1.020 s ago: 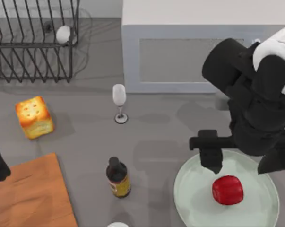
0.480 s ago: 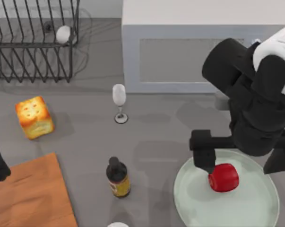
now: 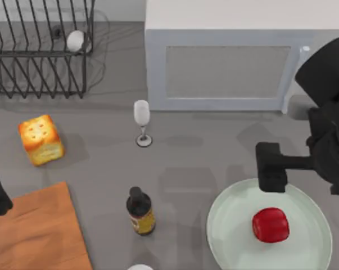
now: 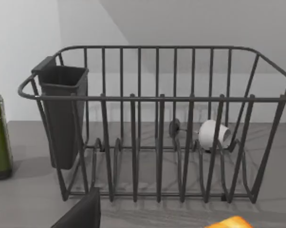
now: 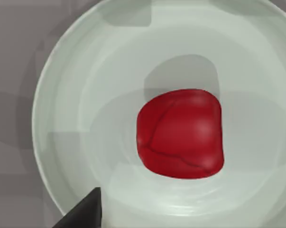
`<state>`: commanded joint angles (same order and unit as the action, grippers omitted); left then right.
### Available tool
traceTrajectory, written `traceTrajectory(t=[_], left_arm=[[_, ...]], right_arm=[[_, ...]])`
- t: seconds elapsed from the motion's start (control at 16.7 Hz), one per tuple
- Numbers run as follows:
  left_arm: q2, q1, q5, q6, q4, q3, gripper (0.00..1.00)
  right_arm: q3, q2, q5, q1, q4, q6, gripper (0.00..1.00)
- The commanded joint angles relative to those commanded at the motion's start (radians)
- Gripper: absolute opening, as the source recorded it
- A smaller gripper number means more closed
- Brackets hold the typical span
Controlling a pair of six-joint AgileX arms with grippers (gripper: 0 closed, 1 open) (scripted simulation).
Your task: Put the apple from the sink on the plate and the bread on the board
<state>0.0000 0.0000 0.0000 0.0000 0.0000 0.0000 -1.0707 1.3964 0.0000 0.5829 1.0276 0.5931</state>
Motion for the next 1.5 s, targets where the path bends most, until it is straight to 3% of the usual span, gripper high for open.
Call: traceTrajectory(t=[0.96, 1.2, 1.5], left_arm=[[0.0, 0.0, 0.0, 0.0, 0.0, 0.0, 1.0], [0.0, 0.0, 0.0, 0.0, 0.0, 0.0, 1.0], [0.0, 0.0, 0.0, 0.0, 0.0, 0.0, 1.0]], right_arm=[[0.926, -1.22, 0.0, -0.5, -0.886, -0.509, 1.0], [1.056, -1.379, 0.0, -0.574, -1.013, -0.584, 1.0], [1.071, -1.396, 0.0, -0.583, -1.028, -0.593, 1.0]])
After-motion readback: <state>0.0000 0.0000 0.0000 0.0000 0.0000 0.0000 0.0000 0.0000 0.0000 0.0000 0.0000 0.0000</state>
